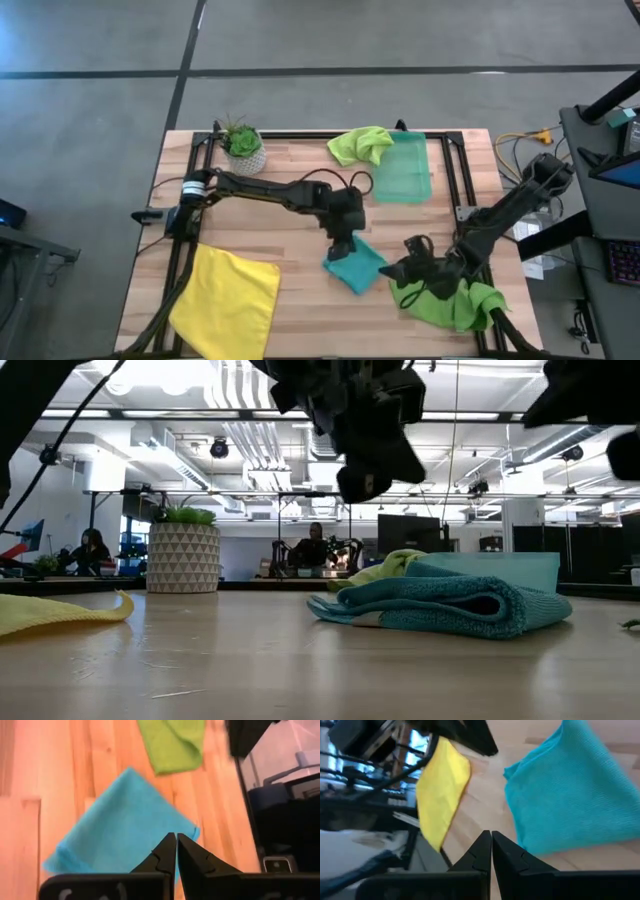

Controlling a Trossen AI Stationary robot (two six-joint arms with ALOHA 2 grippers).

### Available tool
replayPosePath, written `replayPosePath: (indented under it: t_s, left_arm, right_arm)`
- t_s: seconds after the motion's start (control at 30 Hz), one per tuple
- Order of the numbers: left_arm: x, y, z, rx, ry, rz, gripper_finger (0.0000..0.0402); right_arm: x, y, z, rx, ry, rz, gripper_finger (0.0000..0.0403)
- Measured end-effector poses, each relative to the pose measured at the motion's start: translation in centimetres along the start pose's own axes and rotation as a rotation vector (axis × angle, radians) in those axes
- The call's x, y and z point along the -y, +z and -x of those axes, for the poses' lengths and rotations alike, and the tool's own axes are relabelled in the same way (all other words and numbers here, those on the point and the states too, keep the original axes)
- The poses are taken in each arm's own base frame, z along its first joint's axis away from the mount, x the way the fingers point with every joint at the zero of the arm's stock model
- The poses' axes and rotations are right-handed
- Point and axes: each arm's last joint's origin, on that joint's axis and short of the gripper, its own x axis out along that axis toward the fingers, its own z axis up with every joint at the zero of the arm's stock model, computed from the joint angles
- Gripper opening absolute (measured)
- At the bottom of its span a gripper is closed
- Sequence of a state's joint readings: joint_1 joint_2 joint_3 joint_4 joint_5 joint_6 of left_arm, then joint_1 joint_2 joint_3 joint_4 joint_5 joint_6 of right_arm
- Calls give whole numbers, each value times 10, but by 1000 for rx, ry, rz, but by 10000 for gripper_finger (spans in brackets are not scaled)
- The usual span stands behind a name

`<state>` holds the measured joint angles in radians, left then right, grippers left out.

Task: Fold microfiber towels
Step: Fold the blue towel

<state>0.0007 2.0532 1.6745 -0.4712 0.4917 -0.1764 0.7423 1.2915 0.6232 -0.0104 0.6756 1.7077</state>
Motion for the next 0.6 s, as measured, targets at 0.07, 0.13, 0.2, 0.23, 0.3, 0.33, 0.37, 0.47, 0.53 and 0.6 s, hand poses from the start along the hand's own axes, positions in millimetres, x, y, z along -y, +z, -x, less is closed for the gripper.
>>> replayPosePath:
  t_s: [0.07,0.13,0.2,0.23,0.3,0.33,0.37,0.47,0.53,0.6]
  left_arm:
    - [-5,-2,-8,-4,2,1,0]
    - [-15,-6,-22,-12,15,10,0]
    - [-24,-12,-31,-43,42,30,0]
    - [-28,-14,-35,-43,67,31,0]
    - [-36,-17,-41,-48,144,35,0]
    - [-39,-18,-43,-47,190,37,0]
    - [-42,-19,-44,-45,236,38,0]
    - [-47,-20,-43,-34,332,38,0]
    - [-48,-21,-42,-34,349,40,0]
    - [-49,-25,-43,-55,344,49,0]
  right_arm:
    - [12,1,-8,-7,-29,-26,9]
    - [21,2,-17,-37,-86,-44,9]
    - [27,2,-25,-67,-136,-48,9]
    - [28,2,-29,-78,-158,-49,9]
    - [29,2,-37,-100,-205,-43,9]
    - [30,3,-42,-107,-232,-41,9]
    - [29,3,-47,-118,-252,-40,9]
    - [33,5,-56,-139,-374,-6,9]
    - [34,7,-60,-153,-459,24,9]
    - [35,11,-62,-160,-532,70,9]
